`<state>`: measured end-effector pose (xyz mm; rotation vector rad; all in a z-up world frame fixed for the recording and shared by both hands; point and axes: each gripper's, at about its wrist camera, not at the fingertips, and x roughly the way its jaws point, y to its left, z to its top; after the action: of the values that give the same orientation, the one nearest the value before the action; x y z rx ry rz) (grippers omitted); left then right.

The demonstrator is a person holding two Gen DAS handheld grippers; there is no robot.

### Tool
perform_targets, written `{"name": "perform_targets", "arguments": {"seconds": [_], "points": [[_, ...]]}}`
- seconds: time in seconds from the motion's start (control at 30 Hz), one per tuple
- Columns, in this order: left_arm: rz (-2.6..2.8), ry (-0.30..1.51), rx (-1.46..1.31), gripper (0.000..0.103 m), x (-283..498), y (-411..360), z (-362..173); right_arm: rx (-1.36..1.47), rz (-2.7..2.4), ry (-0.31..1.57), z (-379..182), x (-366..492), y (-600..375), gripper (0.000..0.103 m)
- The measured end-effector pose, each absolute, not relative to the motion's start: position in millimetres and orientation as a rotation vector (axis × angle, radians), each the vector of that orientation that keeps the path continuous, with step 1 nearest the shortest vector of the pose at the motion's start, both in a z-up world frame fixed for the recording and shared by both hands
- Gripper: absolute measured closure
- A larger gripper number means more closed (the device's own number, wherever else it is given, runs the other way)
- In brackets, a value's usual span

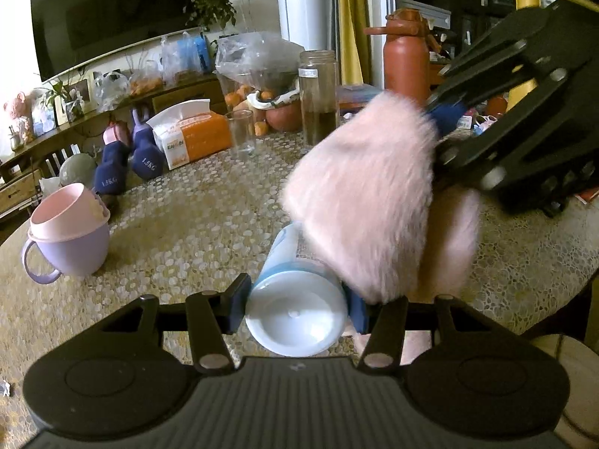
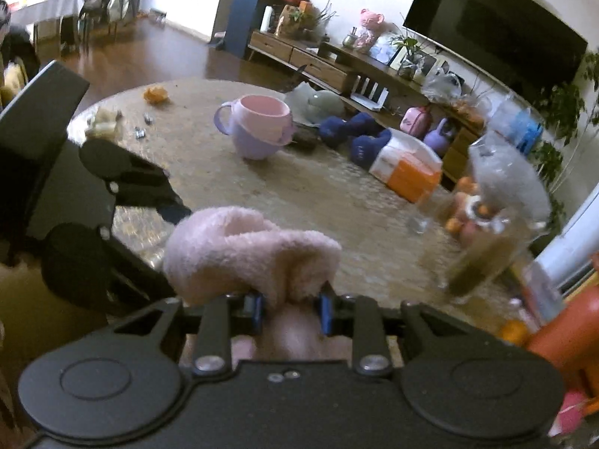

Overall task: Organize objects
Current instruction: 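Wrap the towel over the bottle's blue base with the right gripper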

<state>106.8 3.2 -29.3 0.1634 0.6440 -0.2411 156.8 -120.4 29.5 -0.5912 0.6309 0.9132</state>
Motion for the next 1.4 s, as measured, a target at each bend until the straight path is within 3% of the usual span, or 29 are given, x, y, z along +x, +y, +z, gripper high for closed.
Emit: {"name": "perform_targets", "arguments": {"seconds": [0.83,1.4], "points": [[-0.245,0.638,0.137,0.051,109,7,-25,-0.408,0.591,0.778,-35,233,-113,0.081],[-0.245,0.64,0.133,0.051,108,7,-26,-0.384,0.63,0.601,24,176,-153,0.08]]}}
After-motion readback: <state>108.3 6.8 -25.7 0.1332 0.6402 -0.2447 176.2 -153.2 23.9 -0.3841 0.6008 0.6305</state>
